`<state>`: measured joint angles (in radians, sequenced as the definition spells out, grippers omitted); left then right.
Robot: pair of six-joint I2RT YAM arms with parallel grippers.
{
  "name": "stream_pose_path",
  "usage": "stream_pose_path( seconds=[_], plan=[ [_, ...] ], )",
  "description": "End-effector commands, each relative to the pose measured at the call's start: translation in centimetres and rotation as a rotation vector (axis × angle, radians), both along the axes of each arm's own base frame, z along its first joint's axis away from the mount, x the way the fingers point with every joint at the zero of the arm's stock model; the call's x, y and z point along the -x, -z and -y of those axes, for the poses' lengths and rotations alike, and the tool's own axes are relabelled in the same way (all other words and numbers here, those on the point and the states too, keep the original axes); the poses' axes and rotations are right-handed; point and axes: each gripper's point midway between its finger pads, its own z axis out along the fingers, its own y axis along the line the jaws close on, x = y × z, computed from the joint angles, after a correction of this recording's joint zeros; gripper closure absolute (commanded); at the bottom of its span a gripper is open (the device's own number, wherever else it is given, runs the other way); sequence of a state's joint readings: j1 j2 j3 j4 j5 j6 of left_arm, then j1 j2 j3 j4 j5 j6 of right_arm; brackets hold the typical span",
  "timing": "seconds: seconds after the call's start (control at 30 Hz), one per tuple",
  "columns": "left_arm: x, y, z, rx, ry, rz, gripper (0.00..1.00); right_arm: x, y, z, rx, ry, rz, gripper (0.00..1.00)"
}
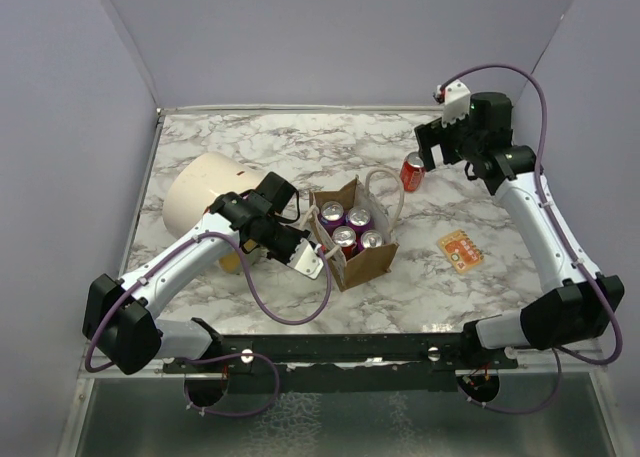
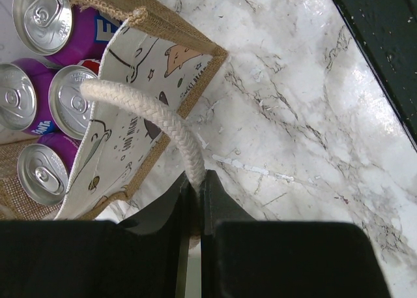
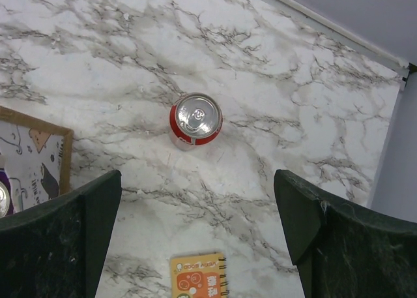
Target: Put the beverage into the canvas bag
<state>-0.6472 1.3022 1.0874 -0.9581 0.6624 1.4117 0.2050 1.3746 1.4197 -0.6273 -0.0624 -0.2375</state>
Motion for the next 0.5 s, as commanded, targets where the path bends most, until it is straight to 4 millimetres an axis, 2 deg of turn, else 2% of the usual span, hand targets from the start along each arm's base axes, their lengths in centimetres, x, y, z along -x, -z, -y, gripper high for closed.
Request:
stream_pose_path(
  seconds=[0.0, 0.23, 0.47],
  plan=[
    [0.6, -0.3, 0.1, 0.023, 0.021, -0.003, 1.00, -2.3, 1.3, 0.4, 0.015, 0.018, 0.004, 0.00],
    [0.5, -0.2, 0.1, 0.019, 0.020, -0.001, 1.00, -4.3, 4.9, -0.9, 0.017, -0.038, -0.094, 0.01],
    [0.5, -0.3, 0.1, 0.021, 0.022, 0.003, 1.00, -6.1, 8.1, -0.8, 0.041, -0.020, -0.149, 0.00]
  ],
)
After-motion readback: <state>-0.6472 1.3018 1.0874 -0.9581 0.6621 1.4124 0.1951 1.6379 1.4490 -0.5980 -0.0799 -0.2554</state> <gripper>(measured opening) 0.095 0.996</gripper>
